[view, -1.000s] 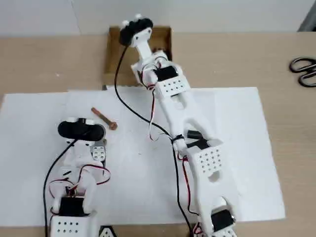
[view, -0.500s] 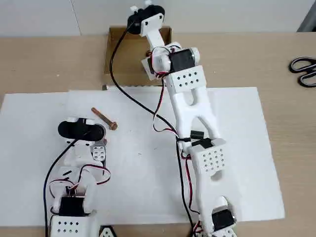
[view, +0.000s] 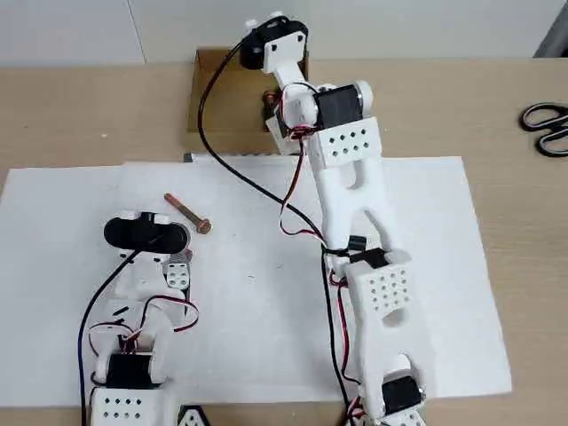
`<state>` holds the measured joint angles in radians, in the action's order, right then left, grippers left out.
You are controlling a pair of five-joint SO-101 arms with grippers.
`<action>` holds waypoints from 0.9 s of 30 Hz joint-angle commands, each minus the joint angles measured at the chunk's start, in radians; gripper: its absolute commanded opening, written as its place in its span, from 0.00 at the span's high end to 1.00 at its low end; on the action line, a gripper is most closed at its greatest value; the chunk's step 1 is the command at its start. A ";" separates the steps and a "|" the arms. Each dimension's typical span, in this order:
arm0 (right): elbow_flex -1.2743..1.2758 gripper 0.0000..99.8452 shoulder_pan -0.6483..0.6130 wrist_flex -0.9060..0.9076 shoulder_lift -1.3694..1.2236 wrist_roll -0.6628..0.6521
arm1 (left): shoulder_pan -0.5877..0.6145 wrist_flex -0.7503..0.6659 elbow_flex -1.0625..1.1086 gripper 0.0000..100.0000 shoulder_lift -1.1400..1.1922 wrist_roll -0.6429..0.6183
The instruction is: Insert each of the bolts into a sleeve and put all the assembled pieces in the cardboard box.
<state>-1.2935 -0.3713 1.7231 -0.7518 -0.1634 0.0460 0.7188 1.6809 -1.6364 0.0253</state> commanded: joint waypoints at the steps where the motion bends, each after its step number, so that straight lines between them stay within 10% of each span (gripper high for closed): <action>1: 0.224 0.81 0.012 0.018 0.226 -0.014 | 0.005 -0.025 -0.002 0.99 -0.012 -0.003; 12: 0.954 0.81 0.010 -0.004 0.587 -0.041 | 0.005 -0.025 -0.002 0.99 -0.012 -0.003; 27: 1.338 0.81 0.004 -0.007 0.773 -0.634 | 0.005 -0.025 -0.002 0.99 -0.012 -0.003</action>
<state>-0.0015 -0.3728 1.7215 -0.0629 -0.7158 0.0460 0.7188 1.6809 -1.6364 0.0253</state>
